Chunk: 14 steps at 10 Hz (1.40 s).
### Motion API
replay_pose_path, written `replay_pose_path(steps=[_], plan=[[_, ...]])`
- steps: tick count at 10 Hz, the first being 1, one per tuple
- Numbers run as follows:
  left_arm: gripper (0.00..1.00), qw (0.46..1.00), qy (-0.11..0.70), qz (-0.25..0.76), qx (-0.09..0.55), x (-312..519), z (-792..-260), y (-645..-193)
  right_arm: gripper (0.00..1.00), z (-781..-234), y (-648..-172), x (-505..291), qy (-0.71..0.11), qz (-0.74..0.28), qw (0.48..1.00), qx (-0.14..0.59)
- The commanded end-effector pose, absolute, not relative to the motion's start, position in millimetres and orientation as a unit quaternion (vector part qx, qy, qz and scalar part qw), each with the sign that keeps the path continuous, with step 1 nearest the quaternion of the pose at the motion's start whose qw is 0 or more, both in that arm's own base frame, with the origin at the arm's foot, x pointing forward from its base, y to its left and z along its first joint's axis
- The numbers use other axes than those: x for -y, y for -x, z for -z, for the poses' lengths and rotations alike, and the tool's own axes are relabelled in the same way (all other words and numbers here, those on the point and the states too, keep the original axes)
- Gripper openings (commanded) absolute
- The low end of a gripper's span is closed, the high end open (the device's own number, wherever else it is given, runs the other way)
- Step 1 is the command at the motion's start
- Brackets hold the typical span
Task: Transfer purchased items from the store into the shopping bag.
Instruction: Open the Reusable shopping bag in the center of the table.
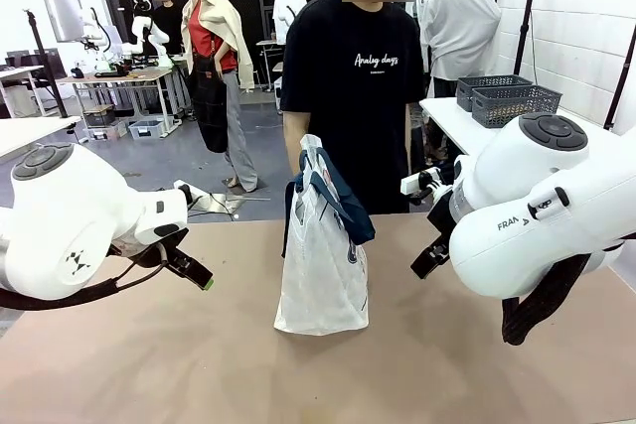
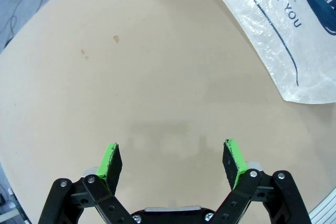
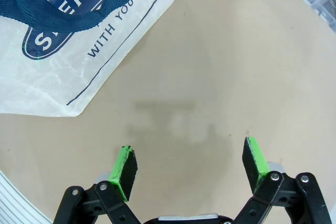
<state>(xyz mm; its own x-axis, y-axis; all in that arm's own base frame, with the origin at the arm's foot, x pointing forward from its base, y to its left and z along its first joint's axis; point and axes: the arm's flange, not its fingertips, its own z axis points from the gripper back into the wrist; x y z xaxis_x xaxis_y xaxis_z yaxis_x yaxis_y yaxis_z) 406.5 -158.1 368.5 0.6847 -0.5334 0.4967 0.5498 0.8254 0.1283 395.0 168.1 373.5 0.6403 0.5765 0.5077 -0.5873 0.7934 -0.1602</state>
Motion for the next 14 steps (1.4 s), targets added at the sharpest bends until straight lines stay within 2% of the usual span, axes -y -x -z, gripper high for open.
replay_pose_path(steps=[1,3,7,9,12,14], plan=[[1.0,0.921,0.072,0.284,0.255,160.3,-378.3,-406.7,1.0,-378.8,-396.8,-171.7,-0.031,-0.308,0.911,0.272],[1.0,0.922,0.122,0.276,0.243,164.4,-392.0,-407.9,1.0,-392.1,-407.7,-175.1,-0.063,-0.273,0.926,0.253],[1.0,0.954,0.081,0.221,0.185,189.8,-449.3,-433.1,1.0,-456.7,-449.0,-194.4,-0.04,-0.226,0.95,0.213],[1.0,0.955,0.089,0.245,0.138,198.7,-489.9,-453.5,1.0,-497.0,-485.1,-208.3,-0.028,-0.206,0.964,0.164],[1.0,0.949,0.046,0.274,0.146,222.3,-541.9,-469.8,1.0,-544.5,-523.9,-227.4,-0.002,-0.18,0.972,0.15],[1.0,0.946,0.033,0.292,0.134,235.8,-559.8,-466.4,1.0,-557.9,-528.1,-239.7,0.019,-0.183,0.972,0.146]])
